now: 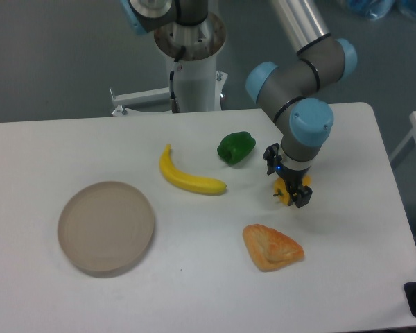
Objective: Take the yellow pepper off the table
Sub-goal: 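Close the gripper on the yellow pepper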
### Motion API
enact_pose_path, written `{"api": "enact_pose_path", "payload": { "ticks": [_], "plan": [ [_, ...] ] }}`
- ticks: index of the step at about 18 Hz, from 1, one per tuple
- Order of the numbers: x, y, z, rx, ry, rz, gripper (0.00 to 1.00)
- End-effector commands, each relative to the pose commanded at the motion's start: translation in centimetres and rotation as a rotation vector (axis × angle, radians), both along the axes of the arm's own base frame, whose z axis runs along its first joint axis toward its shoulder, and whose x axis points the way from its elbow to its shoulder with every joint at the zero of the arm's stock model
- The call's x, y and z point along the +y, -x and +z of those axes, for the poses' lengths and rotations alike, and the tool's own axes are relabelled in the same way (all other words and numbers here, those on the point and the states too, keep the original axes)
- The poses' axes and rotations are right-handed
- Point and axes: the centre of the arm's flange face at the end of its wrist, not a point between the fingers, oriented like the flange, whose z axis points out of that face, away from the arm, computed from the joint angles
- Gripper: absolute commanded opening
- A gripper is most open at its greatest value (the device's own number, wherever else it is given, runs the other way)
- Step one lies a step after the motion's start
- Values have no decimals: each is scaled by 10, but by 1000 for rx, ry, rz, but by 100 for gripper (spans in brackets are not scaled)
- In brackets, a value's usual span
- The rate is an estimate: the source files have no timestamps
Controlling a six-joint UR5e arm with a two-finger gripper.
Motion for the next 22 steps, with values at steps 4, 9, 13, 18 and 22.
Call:
{"api": "enact_pose_path", "payload": {
  "ticks": [4,9,13,18,22],
  "plan": [
    [1,2,1,19,-15,-3,100],
    [-4,4,-6,50,31,-7,100],
    [-6,9,-5,53,30,-31,100],
    [-7,8,-7,49,33,-30,100],
    [-7,8,-5,52,31,-27,39]
  ]
}}
